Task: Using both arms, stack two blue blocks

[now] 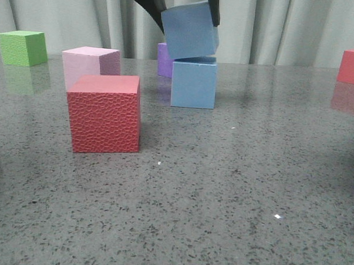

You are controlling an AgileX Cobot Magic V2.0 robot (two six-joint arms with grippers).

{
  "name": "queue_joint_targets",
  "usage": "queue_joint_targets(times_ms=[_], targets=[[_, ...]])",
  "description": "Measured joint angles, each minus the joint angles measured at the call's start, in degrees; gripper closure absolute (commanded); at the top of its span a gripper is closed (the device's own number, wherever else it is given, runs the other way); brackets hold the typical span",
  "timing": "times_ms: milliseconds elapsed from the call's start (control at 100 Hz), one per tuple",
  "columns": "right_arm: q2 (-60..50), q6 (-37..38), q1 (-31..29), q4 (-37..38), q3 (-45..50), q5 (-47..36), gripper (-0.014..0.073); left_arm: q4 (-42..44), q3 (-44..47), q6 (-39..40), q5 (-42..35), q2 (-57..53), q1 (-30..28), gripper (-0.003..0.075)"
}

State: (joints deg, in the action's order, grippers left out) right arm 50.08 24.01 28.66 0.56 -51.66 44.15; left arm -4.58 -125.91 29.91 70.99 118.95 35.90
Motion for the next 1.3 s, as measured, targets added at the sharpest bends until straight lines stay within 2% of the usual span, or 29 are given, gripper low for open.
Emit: queue_joint_targets(times_ms=[90, 260, 360, 960, 1300], targets=[[0.0, 0.0, 0.0, 0.0, 0.0, 0.0, 0.0100, 0.0, 0.0, 0.0, 0.0, 0.5, 0.0, 0.0344], [0.0, 0.0, 0.0, 0.0, 0.0, 0.1, 0.0100, -0.1, -0.1, 0.0, -0.2, 0.6, 0.0, 0.0237], [0.0, 0.0, 0.0, 0.0, 0.0, 0.1, 0.0100, -0.4, -0.1, 0.0, -0.4, 0.6, 0.0, 0.0202], [0.0, 0.0, 0.0, 0.0, 0.0, 0.2, 0.0100, -1.2, -0.4, -0.4, 0.7, 0.6, 0.0, 0.0204], [0.0, 0.0, 0.0, 0.0, 0.0, 0.2, 0.0100, -1.2, -0.4, -1.3, 0.9, -3.7, 0.0, 0.0204]])
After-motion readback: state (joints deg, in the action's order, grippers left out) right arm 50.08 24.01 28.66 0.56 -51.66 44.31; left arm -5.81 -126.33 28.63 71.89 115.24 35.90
